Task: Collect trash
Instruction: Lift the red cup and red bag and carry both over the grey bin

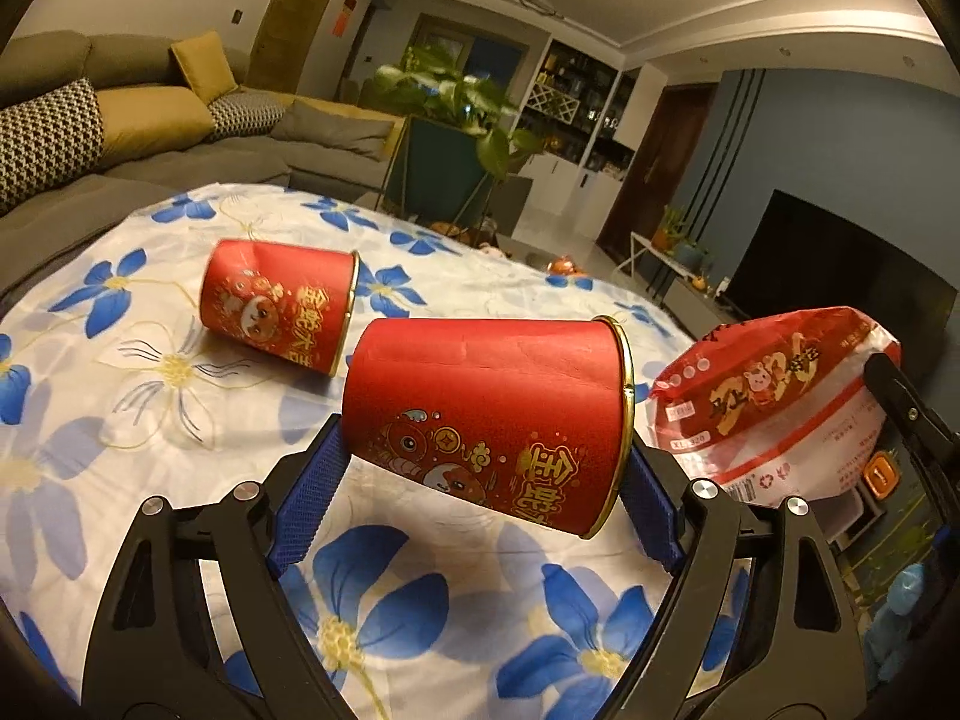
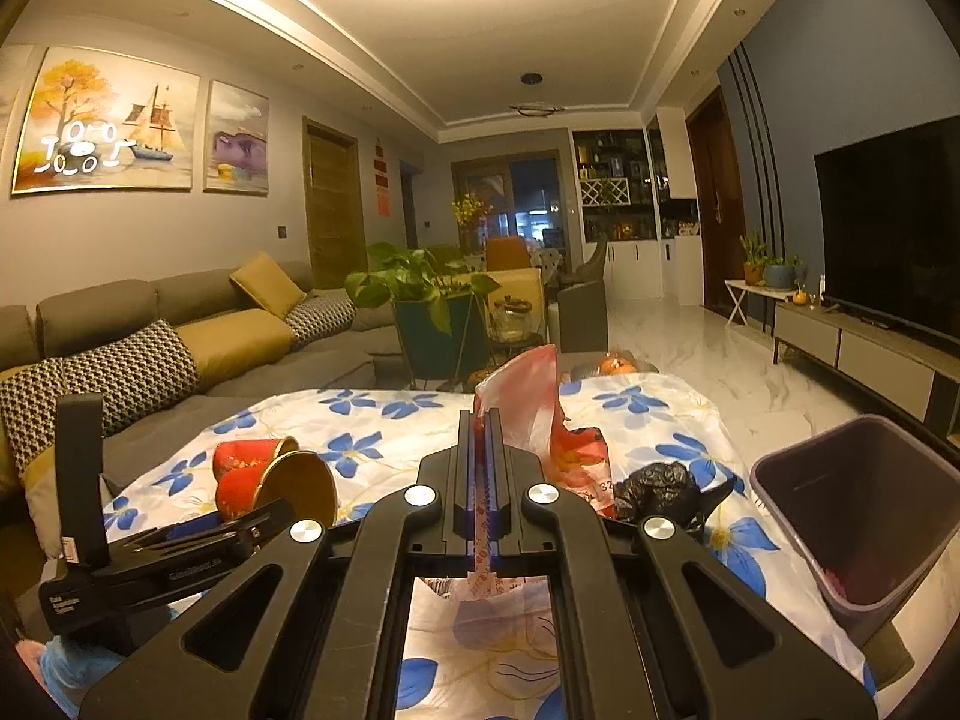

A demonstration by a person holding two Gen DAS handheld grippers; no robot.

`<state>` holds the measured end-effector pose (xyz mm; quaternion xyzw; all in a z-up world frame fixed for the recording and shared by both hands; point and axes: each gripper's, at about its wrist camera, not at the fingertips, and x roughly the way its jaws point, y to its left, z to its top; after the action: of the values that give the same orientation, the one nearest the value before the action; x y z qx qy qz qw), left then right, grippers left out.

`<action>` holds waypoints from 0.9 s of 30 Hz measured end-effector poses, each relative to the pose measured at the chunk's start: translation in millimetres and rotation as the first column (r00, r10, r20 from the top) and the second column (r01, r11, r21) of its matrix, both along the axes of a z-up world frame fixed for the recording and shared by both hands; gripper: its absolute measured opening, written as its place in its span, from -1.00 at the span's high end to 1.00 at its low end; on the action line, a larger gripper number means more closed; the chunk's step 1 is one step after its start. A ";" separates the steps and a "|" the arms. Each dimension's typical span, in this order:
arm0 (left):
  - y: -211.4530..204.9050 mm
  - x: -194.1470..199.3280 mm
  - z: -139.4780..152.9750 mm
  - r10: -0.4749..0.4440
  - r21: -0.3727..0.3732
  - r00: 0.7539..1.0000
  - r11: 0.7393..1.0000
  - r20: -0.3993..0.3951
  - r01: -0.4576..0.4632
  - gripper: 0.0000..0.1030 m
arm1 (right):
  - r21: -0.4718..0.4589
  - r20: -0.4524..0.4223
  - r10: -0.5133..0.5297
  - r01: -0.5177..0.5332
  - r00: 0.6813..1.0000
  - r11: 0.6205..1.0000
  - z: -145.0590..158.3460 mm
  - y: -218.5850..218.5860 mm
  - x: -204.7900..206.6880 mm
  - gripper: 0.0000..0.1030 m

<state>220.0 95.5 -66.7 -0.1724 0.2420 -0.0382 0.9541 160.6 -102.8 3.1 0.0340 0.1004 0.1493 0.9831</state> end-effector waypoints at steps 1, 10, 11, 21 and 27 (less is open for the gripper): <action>0.5 -3.6 3.0 0.001 0.000 1.000 1.000 0.009 -0.001 -0.61 | -0.001 0.006 0.000 0.000 1.000 1.000 1.8 0.3 -2.0 0.94; -9.5 -27.0 28.5 -0.019 -0.001 0.997 1.000 0.071 0.019 -0.61 | 0.009 0.056 -0.024 0.023 0.998 1.000 15.9 -11.4 -20.5 0.94; -12.1 -30.0 31.2 -0.023 -0.001 0.997 1.000 0.079 0.023 -0.61 | 0.009 0.060 -0.028 0.028 0.998 1.000 16.9 -12.9 -21.5 0.94; -45.5 -37.7 48.1 -0.076 0.010 0.991 0.997 0.113 0.075 -0.61 | 0.024 0.107 -0.076 0.074 0.991 0.997 25.3 -39.9 -34.6 0.94; -74.6 -33.4 55.7 -0.125 0.020 0.984 0.992 0.129 0.123 -0.61 | 0.036 0.116 -0.121 0.118 0.986 0.992 25.5 -58.2 -40.8 0.94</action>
<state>186.6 20.9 -11.0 -0.1484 0.1898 -0.1071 0.9646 119.8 -161.0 28.6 0.0451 0.0377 0.0932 0.9939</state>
